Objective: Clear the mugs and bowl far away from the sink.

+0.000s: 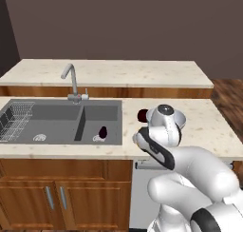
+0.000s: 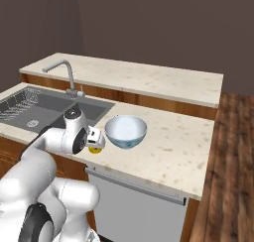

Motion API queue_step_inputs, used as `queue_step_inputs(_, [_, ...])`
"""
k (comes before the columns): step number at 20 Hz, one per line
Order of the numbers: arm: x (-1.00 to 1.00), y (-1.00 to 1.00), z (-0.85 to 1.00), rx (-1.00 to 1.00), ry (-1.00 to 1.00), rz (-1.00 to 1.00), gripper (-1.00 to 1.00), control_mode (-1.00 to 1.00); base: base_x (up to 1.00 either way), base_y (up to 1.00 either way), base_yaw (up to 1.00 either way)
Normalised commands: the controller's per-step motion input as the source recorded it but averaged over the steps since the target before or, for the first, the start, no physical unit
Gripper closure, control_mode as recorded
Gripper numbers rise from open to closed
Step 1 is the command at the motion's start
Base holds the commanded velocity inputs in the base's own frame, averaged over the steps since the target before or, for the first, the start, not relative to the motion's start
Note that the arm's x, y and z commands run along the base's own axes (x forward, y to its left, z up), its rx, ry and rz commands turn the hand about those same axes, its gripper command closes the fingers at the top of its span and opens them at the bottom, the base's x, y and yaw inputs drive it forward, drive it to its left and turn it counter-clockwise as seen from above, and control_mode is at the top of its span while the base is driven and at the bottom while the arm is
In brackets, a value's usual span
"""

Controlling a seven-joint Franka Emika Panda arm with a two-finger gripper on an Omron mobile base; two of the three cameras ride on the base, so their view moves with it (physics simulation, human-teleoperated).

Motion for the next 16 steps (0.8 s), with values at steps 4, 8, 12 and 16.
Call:
queue_step_inputs(4, [0.21,0.00,-0.31,0.00,0.00,0.00,-1.00,-1.00,0.00,0.00,0.00])
queue_step_inputs(8, [0.23,0.00,-0.20,0.00,0.00,0.00,-1.00,-1.00,0.00,0.00,0.00])
queue_step_inputs(12, [0.04,0.00,-0.18,0.00,0.00,0.00,-1.00,-1.00,0.00,0.00,0.00])
queue_step_inputs(16, [0.03,0.00,-0.18,0.00,0.00,0.00,-1.00,-1.00,0.00,0.00,0.00])
